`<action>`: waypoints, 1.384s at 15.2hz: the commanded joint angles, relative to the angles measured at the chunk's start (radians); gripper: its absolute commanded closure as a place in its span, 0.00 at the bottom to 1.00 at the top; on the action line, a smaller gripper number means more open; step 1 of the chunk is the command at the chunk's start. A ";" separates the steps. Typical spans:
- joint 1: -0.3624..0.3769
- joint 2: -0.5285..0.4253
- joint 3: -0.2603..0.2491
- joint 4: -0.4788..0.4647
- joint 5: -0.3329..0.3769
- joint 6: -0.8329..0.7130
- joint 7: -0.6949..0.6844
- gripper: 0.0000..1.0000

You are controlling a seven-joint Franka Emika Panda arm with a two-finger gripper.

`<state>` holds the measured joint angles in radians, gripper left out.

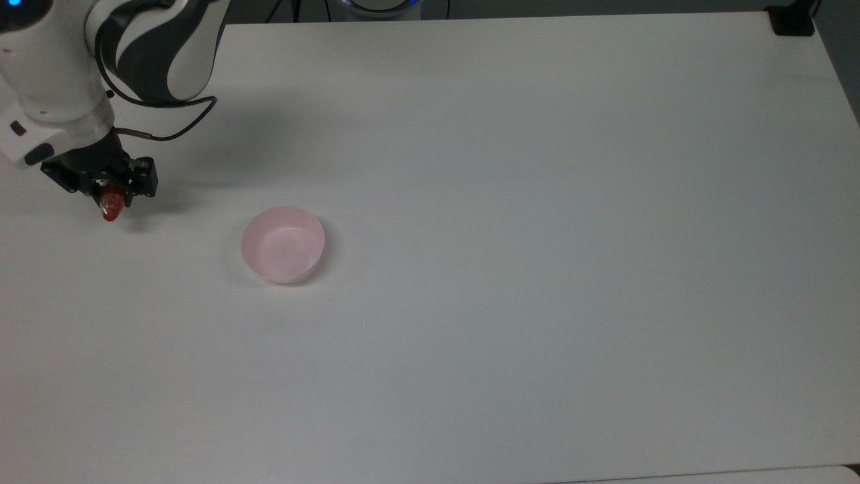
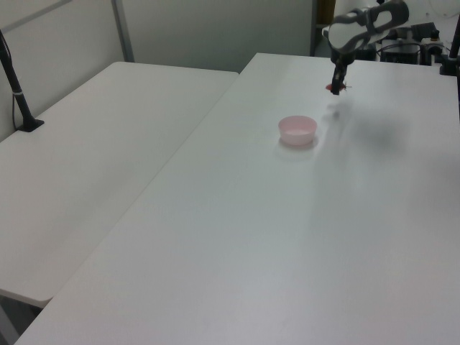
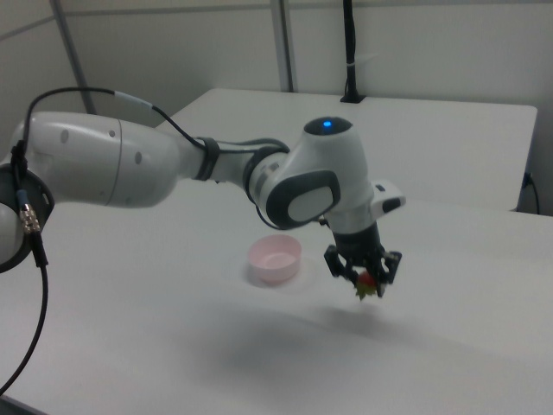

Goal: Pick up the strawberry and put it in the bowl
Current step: 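Lift the held strawberry and carry it toward the pink bowl, then lower the strawberry into the pink bowl and open the gripper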

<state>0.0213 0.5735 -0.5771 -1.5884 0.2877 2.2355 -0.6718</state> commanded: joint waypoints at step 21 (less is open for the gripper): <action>0.306 -0.144 0.046 -0.027 -0.123 -0.195 0.406 0.00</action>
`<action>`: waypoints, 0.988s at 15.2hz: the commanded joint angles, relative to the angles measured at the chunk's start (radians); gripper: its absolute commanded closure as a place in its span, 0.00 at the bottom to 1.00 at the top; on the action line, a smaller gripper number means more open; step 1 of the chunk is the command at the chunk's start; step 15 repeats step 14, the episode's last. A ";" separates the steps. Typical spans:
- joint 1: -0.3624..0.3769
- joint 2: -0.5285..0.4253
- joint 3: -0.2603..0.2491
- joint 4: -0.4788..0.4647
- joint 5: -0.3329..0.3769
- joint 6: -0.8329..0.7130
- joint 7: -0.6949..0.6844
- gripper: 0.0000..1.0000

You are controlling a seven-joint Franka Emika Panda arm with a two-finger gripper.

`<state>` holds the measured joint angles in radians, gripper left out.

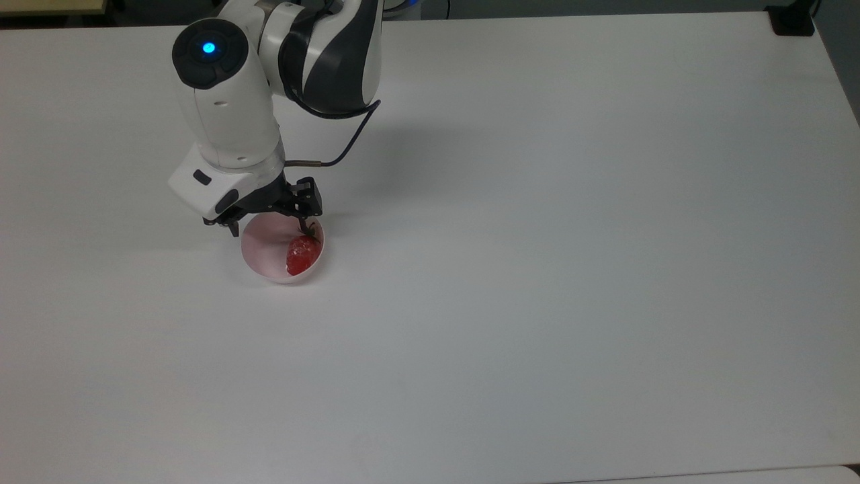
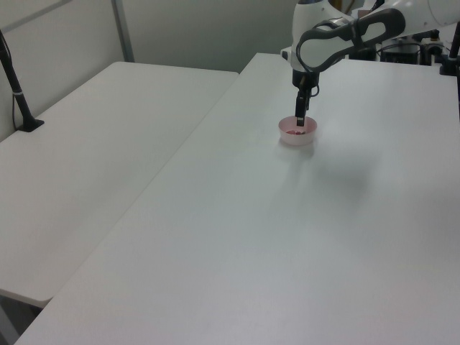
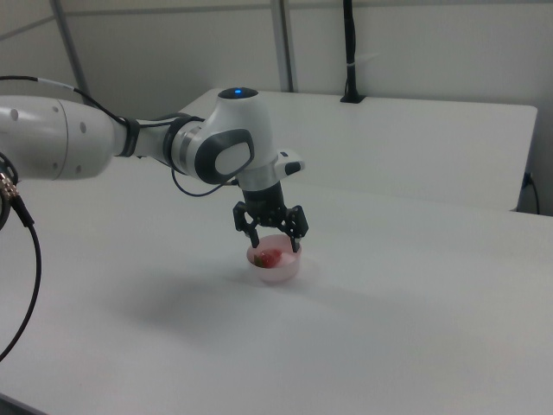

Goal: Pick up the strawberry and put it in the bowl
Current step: 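Lower the strawberry into the pink bowl and open the gripper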

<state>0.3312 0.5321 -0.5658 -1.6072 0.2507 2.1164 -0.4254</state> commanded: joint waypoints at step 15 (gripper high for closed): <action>-0.313 -0.478 0.491 -0.016 -0.318 -0.469 0.393 0.00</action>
